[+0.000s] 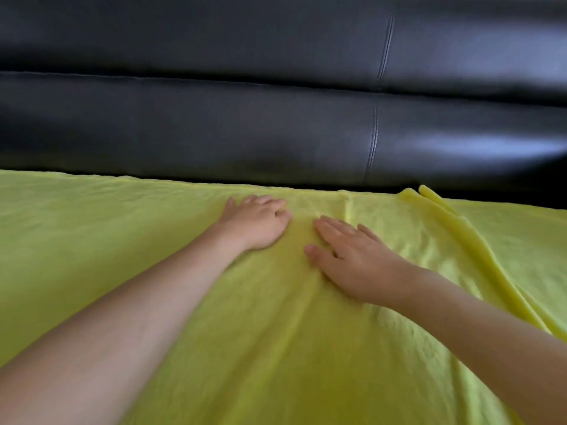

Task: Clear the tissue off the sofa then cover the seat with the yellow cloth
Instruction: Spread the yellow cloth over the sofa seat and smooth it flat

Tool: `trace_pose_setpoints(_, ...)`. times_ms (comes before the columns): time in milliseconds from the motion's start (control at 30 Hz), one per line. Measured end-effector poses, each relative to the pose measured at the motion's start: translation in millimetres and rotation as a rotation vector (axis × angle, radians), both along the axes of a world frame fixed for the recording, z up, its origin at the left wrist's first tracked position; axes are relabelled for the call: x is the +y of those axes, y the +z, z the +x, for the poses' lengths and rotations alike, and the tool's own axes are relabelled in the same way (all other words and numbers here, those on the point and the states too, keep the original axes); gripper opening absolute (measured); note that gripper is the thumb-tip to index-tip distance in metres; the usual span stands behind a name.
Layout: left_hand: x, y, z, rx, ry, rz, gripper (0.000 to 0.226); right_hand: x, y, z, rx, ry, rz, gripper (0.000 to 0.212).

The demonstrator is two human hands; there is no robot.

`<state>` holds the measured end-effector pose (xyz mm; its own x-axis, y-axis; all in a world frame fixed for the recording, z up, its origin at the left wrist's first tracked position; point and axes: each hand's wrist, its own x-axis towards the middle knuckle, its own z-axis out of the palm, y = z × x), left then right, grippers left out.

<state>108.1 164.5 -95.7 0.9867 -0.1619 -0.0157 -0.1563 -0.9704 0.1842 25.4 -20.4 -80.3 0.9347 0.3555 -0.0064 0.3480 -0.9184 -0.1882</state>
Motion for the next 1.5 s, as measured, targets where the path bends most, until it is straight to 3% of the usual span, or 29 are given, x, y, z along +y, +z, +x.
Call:
trace_pose_setpoints(100,6.6,-1.3,4.0,0.016,0.045,0.009,0.058,-20.6,-10.0,5.8,0.050,-0.070,-0.063,0.068)
trace_pose_setpoints(267,-1.3,6.3,-2.7,-0.053,0.091,0.078,0.054,-63.5,0.2,19.3,0.058,-0.431,-0.149,0.067)
trace_pose_setpoints(367,-0.7,18.1,-25.3,-0.136,0.119,0.074,0.038,-26.6,7.4,-17.0,-0.019,-0.306,-0.050,0.064)
trace_pose_setpoints(467,7.2,12.3,-61.3,-0.127,0.093,0.064,0.046,27.4,-0.2,-60.6,-0.043,-0.085,0.013,0.066)
trace_pose_setpoints(533,14.0,1.7,-80.2,-0.078,0.061,0.066,0.053,37.8,-10.9,-67.0,-0.007,-0.055,-0.018,0.067)
trace_pose_setpoints(667,20.7,-8.7,-87.1,-0.091,0.044,0.003,0.055,-8.9,-10.2,-47.6,0.061,-0.287,-0.084,0.064)
trace_pose_setpoints(800,16.4,-11.0,-89.9,-0.115,0.054,-0.014,0.055,-37.1,8.0,-50.3,0.028,-0.588,-0.278,0.065)
trace_pose_setpoints(900,17.5,-10.3,-83.7,-0.089,0.061,-0.051,0.053,12.7,9.1,-83.3,-0.041,-0.411,-0.179,0.073)
trace_pose_setpoints(1033,25.8,-7.2,-72.7,-0.068,0.047,-0.143,0.047,67.8,-13.1,-135.2,0.009,-0.149,-0.105,0.092)
trace_pose_setpoints(1167,30.4,-6.5,-73.3,-0.054,0.026,-0.167,0.047,27.3,-16.5,-130.9,0.016,-0.306,-0.165,0.102)
trace_pose_setpoints(1267,28.1,-10.8,-75.5,-0.104,0.032,-0.162,0.048,16.1,-8.3,-134.8,0.011,-0.480,-0.170,0.098)
trace_pose_setpoints(1500,25.8,-10.7,-78.7,-0.146,0.037,-0.152,0.048,63.8,-24.3,-154.4,-0.008,-0.206,-0.073,0.084)
